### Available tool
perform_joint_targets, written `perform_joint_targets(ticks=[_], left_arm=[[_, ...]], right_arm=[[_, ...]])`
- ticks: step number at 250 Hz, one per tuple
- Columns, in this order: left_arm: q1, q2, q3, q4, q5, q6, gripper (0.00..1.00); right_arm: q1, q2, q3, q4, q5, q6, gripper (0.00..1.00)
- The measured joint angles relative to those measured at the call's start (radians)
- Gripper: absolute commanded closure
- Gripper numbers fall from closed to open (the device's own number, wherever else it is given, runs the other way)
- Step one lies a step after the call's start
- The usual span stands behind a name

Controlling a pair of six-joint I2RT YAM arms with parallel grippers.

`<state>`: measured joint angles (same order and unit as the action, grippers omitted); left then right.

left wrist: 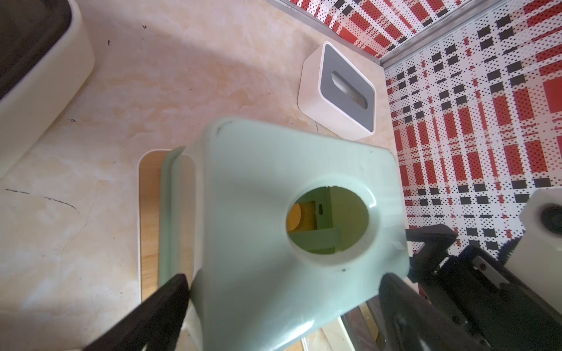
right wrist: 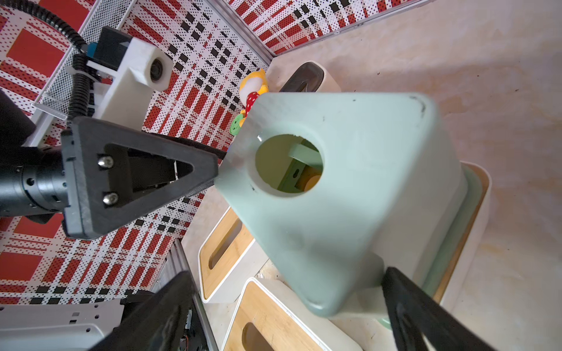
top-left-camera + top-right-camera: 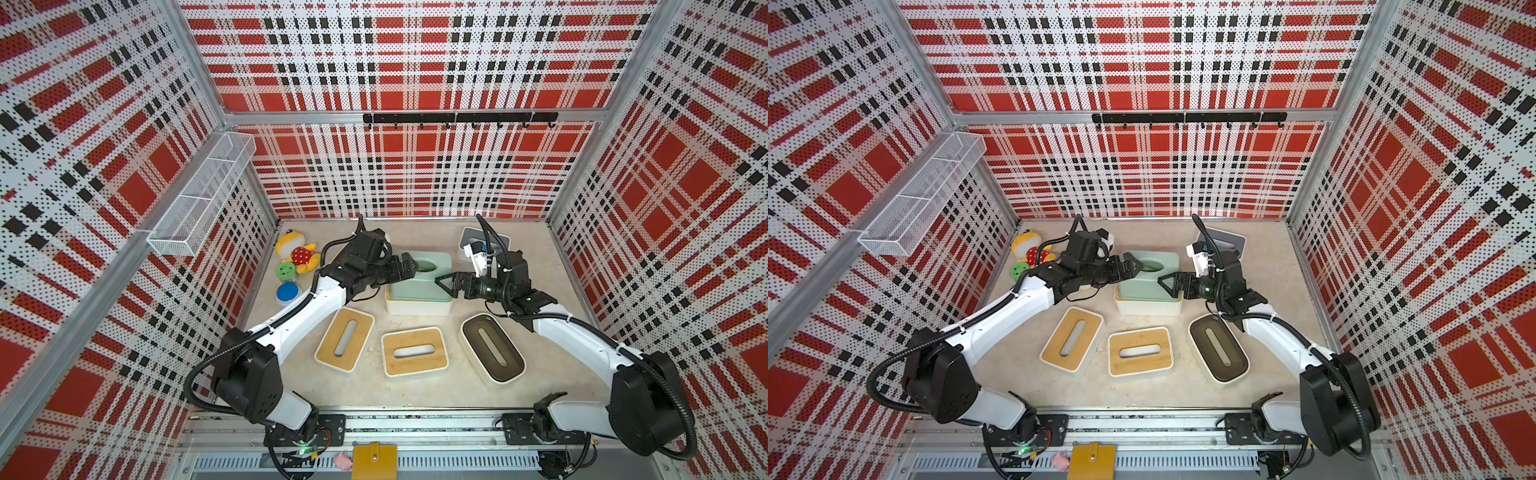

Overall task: Stack the tissue boxes
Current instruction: Adjust the tissue box on the tissue box, then move the tissue box to the center of the board.

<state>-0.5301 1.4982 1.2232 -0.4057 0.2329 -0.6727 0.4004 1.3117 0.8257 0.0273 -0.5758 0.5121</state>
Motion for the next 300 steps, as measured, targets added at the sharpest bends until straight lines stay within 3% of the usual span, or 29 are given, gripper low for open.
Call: perform_joint_targets(ticks=[111,163,180,202,220,234,247,260,274,300], left_arm=[[0.029,-0.1,0.0,-0.019,0.007,0.002,0.01],[0.121,-0.244,-0.057,-0.037,0.016,0.015,0.0],[0.173,-0.29,-0.106,-0.038,0.033,0.014,0.05],[0.235,-0.318,-0.158,-0.054,0.05,0.023,0.15],[0.271,-0.308,-0.178,-0.085,0.055,0.037,0.26],[0.276,-0.287,-0.178,-0.106,0.06,0.052,0.35],[0.275,-0.261,-0.177,-0.114,0.066,0.058,0.42],[0.27,-0.228,-0.176,-0.121,0.068,0.07,0.49],[0.266,-0.187,-0.175,-0.126,0.066,0.07,0.62],[0.256,-0.109,-0.173,-0.127,0.057,0.076,0.76]], right_arm=[[-0.006,-0.079,0.051,-0.108,0.065,0.001,0.0],[-0.112,-0.144,0.052,-0.199,0.109,0.032,0.0],[-0.154,-0.158,0.04,-0.212,0.121,0.047,0.01],[-0.199,-0.163,0.004,-0.22,0.141,0.071,0.08],[-0.214,-0.151,-0.028,-0.232,0.159,0.083,0.25],[-0.216,-0.128,-0.042,-0.241,0.166,0.091,0.38],[-0.216,-0.095,-0.043,-0.249,0.169,0.095,0.41],[-0.216,-0.057,-0.042,-0.248,0.174,0.103,0.5],[-0.216,-0.014,-0.042,-0.248,0.179,0.101,0.63],[-0.213,0.06,-0.038,-0.247,0.183,0.112,0.73]])
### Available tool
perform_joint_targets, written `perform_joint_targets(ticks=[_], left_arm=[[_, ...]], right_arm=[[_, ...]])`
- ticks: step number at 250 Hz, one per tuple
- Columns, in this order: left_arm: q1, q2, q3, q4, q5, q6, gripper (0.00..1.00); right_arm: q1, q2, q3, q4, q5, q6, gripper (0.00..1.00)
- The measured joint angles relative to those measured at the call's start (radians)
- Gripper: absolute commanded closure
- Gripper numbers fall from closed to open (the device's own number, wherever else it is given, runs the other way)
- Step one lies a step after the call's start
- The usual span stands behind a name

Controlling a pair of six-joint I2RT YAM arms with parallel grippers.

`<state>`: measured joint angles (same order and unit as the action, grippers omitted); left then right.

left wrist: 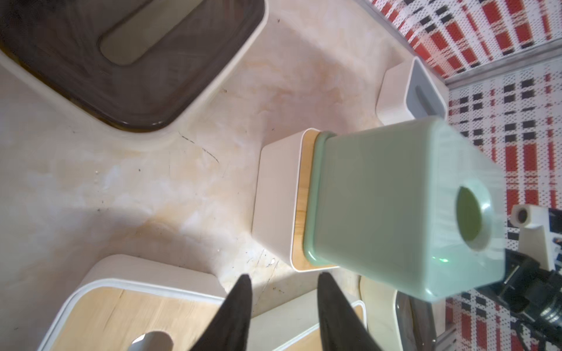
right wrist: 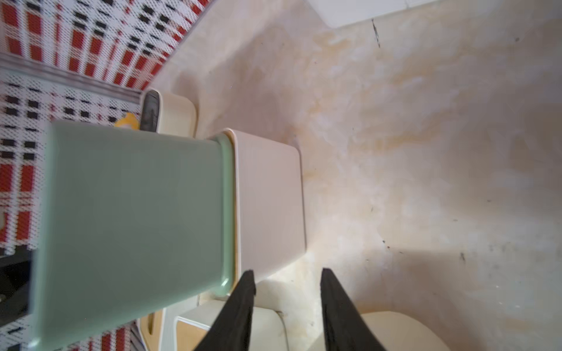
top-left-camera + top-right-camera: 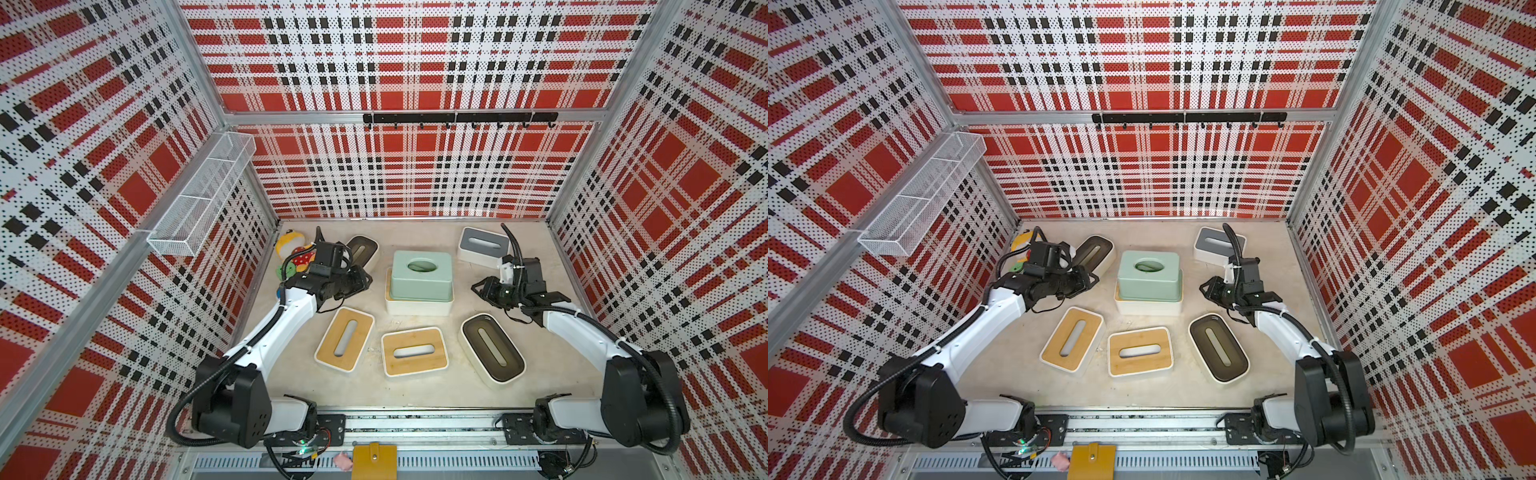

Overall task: Stack the tissue boxes
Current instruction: Move the tissue box to the center of the board.

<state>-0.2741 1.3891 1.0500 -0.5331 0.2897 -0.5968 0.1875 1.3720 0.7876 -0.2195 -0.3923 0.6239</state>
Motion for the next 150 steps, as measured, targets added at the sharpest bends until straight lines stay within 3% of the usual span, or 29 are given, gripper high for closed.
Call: perform_joint_targets(ticks=[58,150], left_arm=[[-0.016,0.154,0.047,0.002,-0.032,-0.003,0.88],[-0.075,0.296,0.119,0.031,-0.039,-0.005,0.92]], right_arm=[[0.036,0.136,0.055,0.01,0.001,0.008,0.75],[0.081,0.247,0.138,0.056,-0.012,0.016,0.78]])
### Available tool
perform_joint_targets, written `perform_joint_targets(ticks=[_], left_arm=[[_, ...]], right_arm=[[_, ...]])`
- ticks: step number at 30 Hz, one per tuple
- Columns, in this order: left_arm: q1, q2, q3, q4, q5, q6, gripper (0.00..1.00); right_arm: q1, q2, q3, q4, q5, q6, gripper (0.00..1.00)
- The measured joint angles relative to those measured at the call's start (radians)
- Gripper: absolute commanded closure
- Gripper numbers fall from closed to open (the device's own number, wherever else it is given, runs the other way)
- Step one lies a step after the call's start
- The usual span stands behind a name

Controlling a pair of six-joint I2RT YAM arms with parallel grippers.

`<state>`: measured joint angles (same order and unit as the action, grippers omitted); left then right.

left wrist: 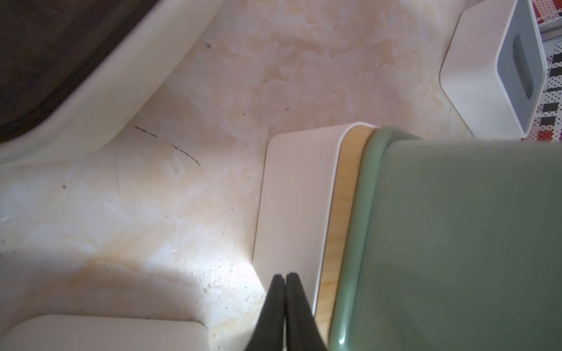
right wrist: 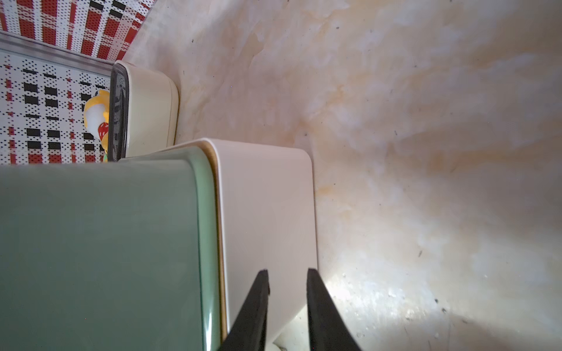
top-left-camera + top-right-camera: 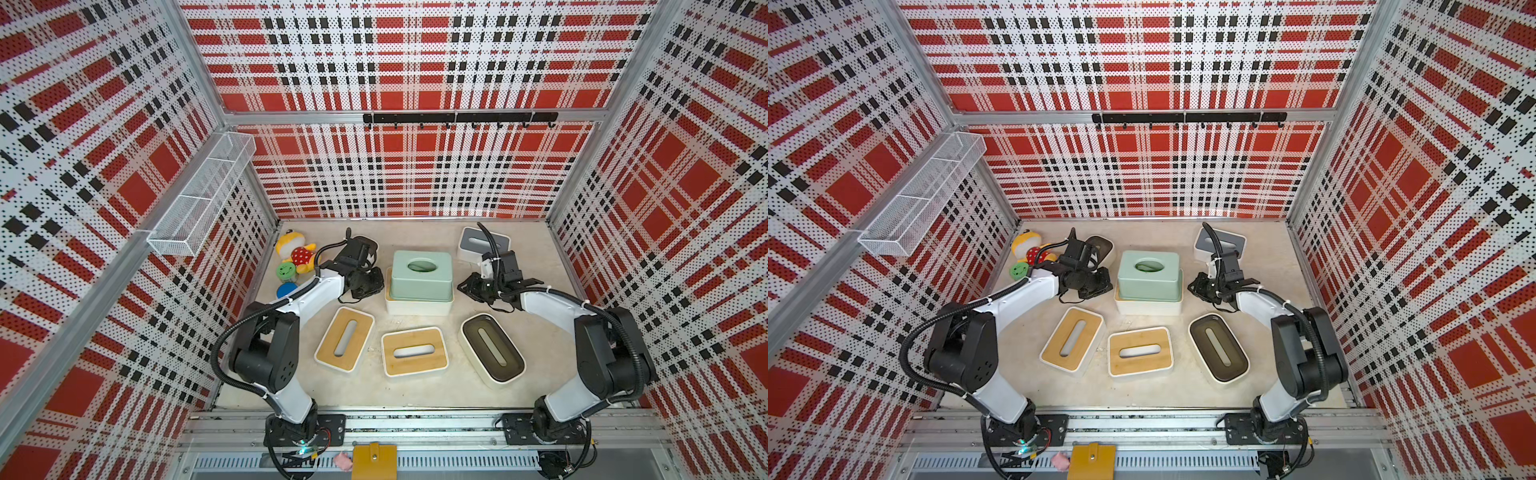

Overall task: Stack the tissue boxes
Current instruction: Move the tissue box to the center of the board.

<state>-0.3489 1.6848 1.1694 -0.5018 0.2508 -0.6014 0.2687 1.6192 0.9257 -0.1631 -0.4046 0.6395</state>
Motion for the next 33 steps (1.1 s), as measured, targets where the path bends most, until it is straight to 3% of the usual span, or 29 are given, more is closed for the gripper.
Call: perform_joint_targets(ticks=[22,33], left_arm=[[-0.016,0.087,0.001,0.09,0.005,-0.064,0.92],[-0.016,0.168,0.108,0.093,-0.016,-0.101,0.92]], right_arm=[[0.015,0.121,0.098,0.023,-0.024,0.039,0.79],[0.002,0.175,0.151,0.032,-0.005,0.08,0.79]])
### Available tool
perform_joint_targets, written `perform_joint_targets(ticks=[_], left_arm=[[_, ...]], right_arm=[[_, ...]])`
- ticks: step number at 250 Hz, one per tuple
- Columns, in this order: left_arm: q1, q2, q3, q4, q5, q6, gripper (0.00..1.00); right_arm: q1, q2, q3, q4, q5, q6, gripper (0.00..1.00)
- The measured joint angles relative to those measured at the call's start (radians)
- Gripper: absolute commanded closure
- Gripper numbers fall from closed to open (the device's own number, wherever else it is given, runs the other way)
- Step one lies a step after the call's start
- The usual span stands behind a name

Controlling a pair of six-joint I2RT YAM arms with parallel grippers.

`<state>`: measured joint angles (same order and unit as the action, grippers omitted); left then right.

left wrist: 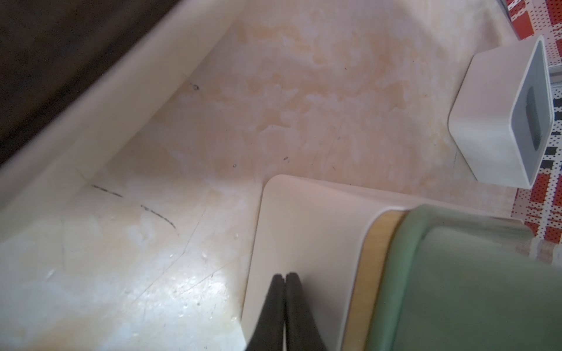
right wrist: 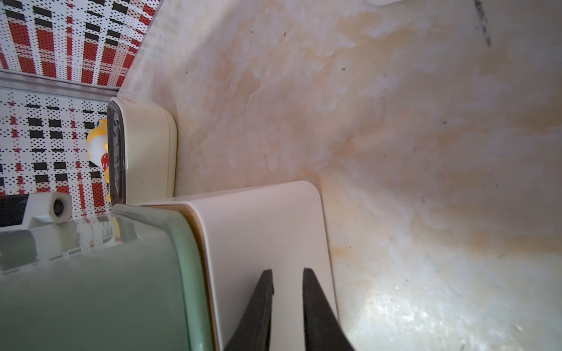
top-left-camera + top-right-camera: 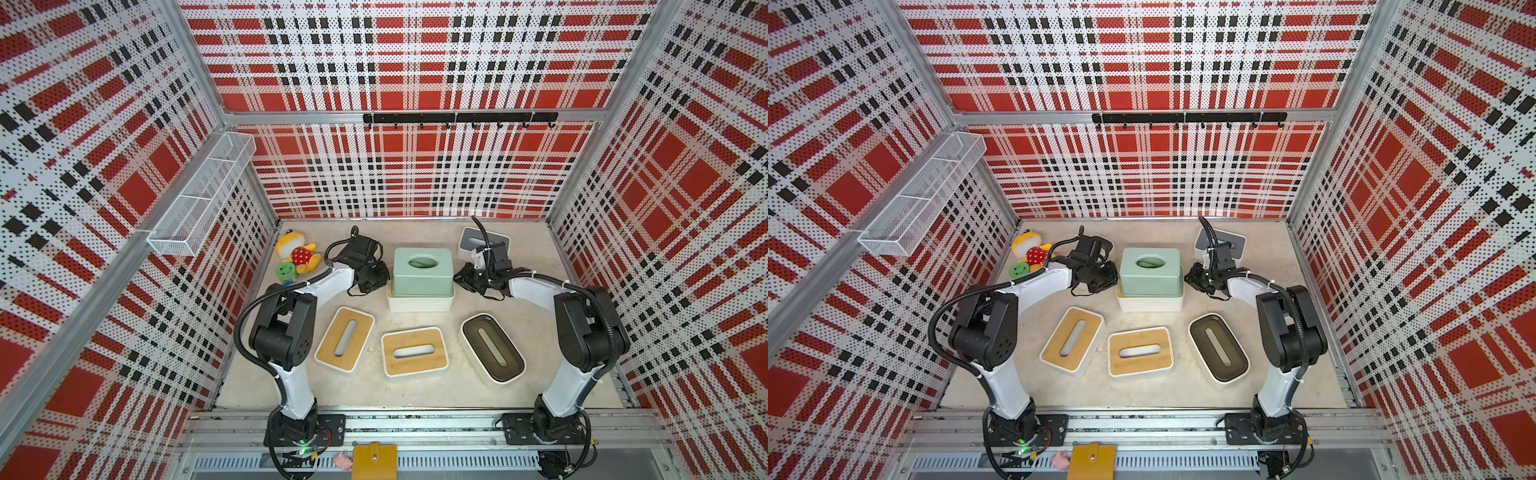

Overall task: Stack the tissue boxes
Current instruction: Move the tissue box to the center of the board.

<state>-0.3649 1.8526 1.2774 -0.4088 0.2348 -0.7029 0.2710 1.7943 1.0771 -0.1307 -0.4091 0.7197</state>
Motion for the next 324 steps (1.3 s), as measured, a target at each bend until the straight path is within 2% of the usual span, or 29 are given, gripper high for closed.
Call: perform_joint_targets(ticks=[90,143,175,207,235,271,297,314,324], left_arm=[[0.001,0.057,0.072,0.009,-0.007,-0.026,0.92],[0.01,0.051,0.077,-0.004,0.01,-0.006,0.87],[0.019,-0.007,0.092,-0.064,0.014,0.049,0.84],[0.033,-0.158,0.099,-0.143,0.011,0.115,0.8],[0.046,-0.321,0.091,-0.2,-0.014,0.175,0.65],[0.052,-0.522,0.027,-0.278,-0.067,0.259,0.33],[0.052,-0.652,-0.064,-0.337,-0.098,0.299,0.1],[0.068,-0.715,-0.13,-0.373,-0.112,0.306,0.0],[0.084,-0.745,-0.169,-0.389,-0.116,0.301,0.0]], right_arm=[[-0.019,0.039,0.044,0.008,0.011,0.032,0.78],[-0.038,0.039,0.058,0.008,-0.019,0.031,0.77],[-0.053,0.007,0.058,-0.011,-0.028,0.011,0.75],[-0.073,-0.084,0.045,-0.035,-0.027,-0.013,0.71],[-0.087,-0.207,0.018,-0.058,-0.01,-0.039,0.65],[-0.094,-0.371,-0.032,-0.07,0.004,-0.079,0.53],[-0.094,-0.493,-0.094,-0.074,0.014,-0.115,0.36],[-0.092,-0.571,-0.146,-0.076,0.019,-0.138,0.24],[-0.092,-0.611,-0.177,-0.075,0.021,-0.146,0.17]])
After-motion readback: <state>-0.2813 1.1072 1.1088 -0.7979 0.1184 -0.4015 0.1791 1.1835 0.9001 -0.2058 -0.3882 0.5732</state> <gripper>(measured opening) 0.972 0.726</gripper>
